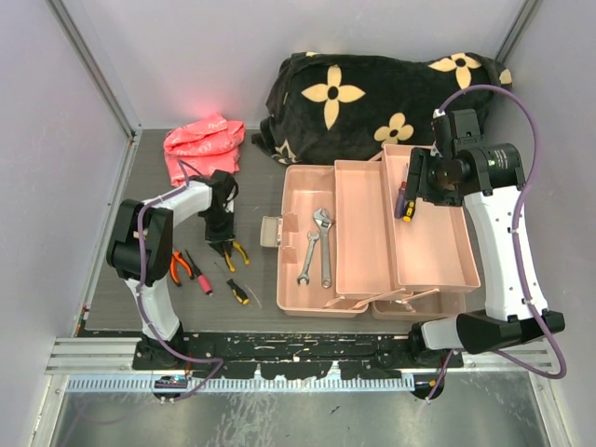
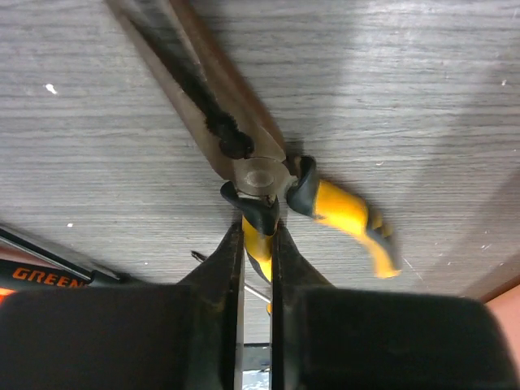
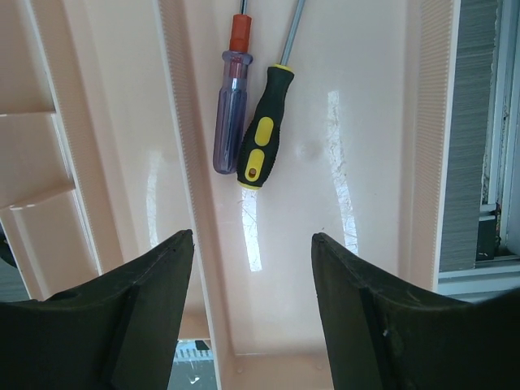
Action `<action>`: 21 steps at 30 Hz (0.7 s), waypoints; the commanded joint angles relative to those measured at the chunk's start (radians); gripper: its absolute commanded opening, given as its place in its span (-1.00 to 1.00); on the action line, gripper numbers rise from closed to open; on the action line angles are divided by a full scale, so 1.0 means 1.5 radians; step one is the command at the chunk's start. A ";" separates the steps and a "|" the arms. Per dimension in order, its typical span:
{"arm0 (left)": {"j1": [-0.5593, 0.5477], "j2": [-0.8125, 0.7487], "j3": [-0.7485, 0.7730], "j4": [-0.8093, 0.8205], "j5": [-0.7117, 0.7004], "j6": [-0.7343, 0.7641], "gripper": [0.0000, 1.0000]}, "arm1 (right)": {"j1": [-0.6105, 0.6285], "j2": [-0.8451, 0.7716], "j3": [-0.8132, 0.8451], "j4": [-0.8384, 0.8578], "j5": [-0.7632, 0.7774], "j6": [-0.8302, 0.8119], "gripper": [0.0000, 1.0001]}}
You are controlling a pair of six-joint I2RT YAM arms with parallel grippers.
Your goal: Pack the tool kit
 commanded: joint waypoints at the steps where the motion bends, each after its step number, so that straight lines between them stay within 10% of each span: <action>1: -0.001 0.008 -0.008 0.046 -0.003 0.009 -1.00 | -0.002 -0.022 -0.001 0.030 -0.013 0.003 0.31; 9: -0.001 -0.084 0.134 0.007 0.030 0.018 -1.00 | -0.002 -0.027 0.000 0.042 -0.015 0.007 0.31; 21: -0.072 -0.028 0.608 -0.091 0.036 0.119 -1.00 | -0.002 -0.044 -0.018 0.064 -0.021 0.022 0.31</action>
